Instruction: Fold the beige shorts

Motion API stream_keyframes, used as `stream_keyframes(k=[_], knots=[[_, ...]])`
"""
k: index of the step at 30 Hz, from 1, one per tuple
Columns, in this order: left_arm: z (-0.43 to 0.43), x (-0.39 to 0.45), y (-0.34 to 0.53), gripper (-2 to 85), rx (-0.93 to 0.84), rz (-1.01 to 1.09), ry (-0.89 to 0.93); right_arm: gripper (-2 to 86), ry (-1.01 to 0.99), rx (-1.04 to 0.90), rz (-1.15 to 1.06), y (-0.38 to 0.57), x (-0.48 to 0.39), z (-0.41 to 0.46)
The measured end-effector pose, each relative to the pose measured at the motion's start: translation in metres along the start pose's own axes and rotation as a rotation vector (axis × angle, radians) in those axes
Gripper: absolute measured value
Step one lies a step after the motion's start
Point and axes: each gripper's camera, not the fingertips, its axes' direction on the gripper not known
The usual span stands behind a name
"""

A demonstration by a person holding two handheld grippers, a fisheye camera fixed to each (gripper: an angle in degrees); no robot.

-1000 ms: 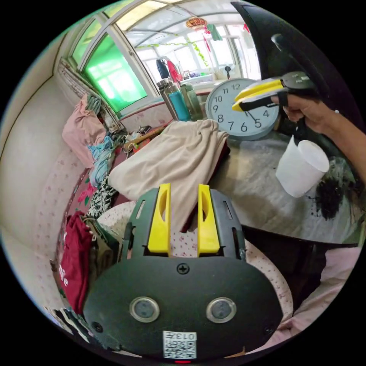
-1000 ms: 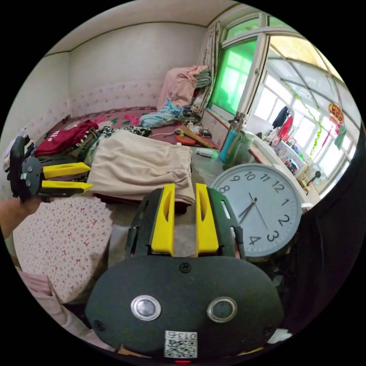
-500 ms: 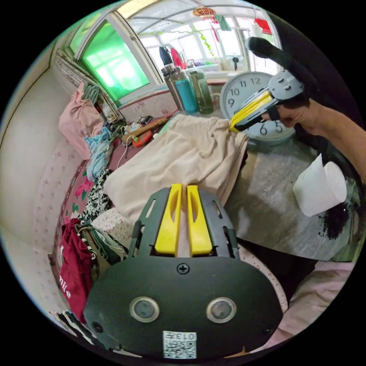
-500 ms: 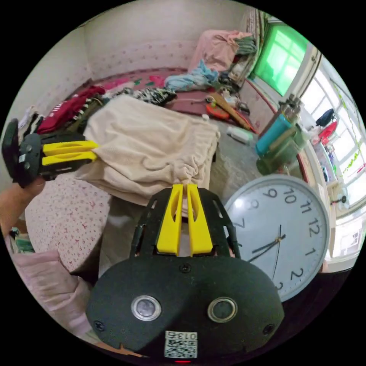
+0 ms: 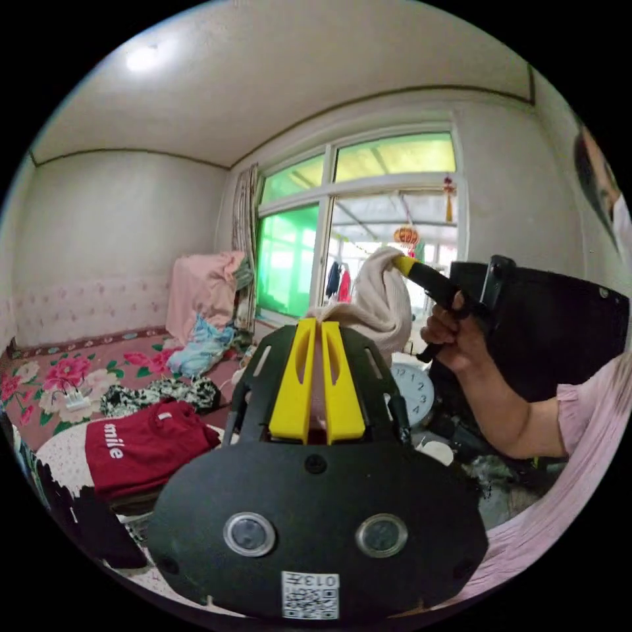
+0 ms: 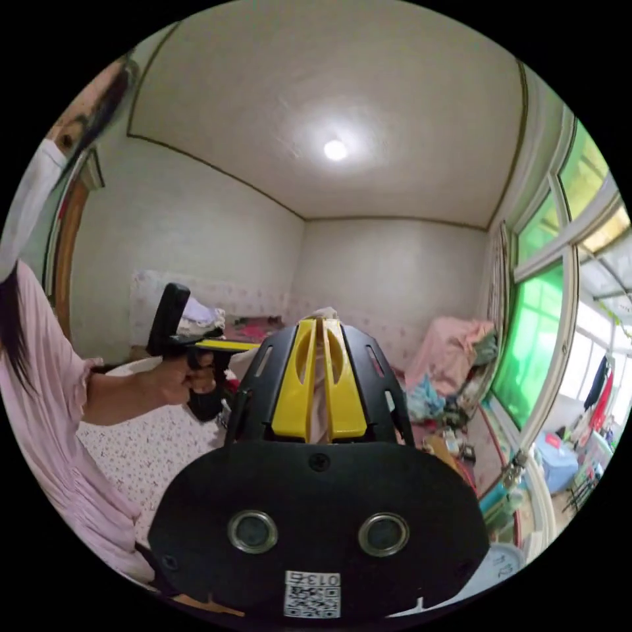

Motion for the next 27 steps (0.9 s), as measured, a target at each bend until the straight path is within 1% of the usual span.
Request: stream_keyframes(k=[1,2,5,6,8,10,12,13,14,15,16,17,18,20,21,22,23,25,27], knots=[[-0.019,0.001,-0.002,0.3,0.03,0.013,0.003,0.8,-0.025,0.073,-0.02,-0.019,-0.02,-0.007],[-0.057,0.002,-0.004,0.3,0.079,0.04,0.012,0.8,-0.05,0.134,-0.039,-0.036,-0.04,-0.012],[-0.143,0.002,0.004,0.4,0.128,0.113,0.009,1.0,-0.138,0.236,-0.06,-0.068,-0.089,-0.01],[-0.173,-0.001,0.012,0.4,0.121,0.125,-0.001,1.0,-0.162,0.249,-0.062,-0.072,-0.1,-0.006],[-0.217,-0.006,0.031,0.5,0.091,0.138,-0.044,1.2,-0.271,0.288,-0.061,-0.08,-0.145,0.015],[-0.254,-0.016,0.057,0.6,0.02,0.124,-0.105,1.5,-0.349,0.268,-0.045,-0.077,-0.184,0.043],[-0.294,-0.043,0.108,0.7,-0.118,0.025,-0.206,2.0,-0.428,0.184,0.01,-0.061,-0.224,0.082],[-0.302,-0.053,0.123,0.7,-0.169,-0.013,-0.24,2.4,-0.483,0.086,0.052,-0.043,-0.252,0.115],[-0.318,-0.075,0.159,0.8,-0.274,-0.12,-0.303,2.9,-0.536,-0.04,0.091,-0.019,-0.28,0.149],[-0.334,-0.098,0.198,0.9,-0.38,-0.221,-0.343,3.1,-0.56,-0.105,0.113,-0.005,-0.293,0.165],[-0.343,-0.109,0.218,0.9,-0.43,-0.278,-0.37,3.8,-0.59,-0.234,0.157,0.025,-0.317,0.192],[-0.364,-0.129,0.257,1.2,-0.495,-0.377,-0.43,4.2,-0.599,-0.298,0.183,0.041,-0.327,0.204],[-0.388,-0.147,0.29,1.5,-0.527,-0.466,-0.485,4.7,-0.602,-0.397,0.258,0.076,-0.342,0.22],[-0.421,-0.166,0.325,3.4,-0.53,-0.576,-0.55,5.8,-0.557,-0.557,0.419,0.14,-0.356,0.232],[-0.435,-0.174,0.338,6.1,-0.531,-0.588,-0.556,6.0,-0.531,-0.607,0.446,0.154,-0.359,0.233],[-0.439,-0.177,0.342,7.4,-0.537,-0.585,-0.555,6.3,-0.476,-0.696,0.502,0.18,-0.363,0.233],[-0.441,-0.181,0.346,9.8,-0.55,-0.558,-0.543,6.5,-0.449,-0.73,0.528,0.192,-0.366,0.232],[-0.43,-0.184,0.348,12.5,-0.598,-0.463,-0.489,7.4,-0.336,-0.848,0.58,0.229,-0.381,0.227],[-0.402,-0.185,0.354,14.9,-0.694,-0.334,-0.377,8.3,-0.278,-0.93,0.597,0.251,-0.399,0.231]])
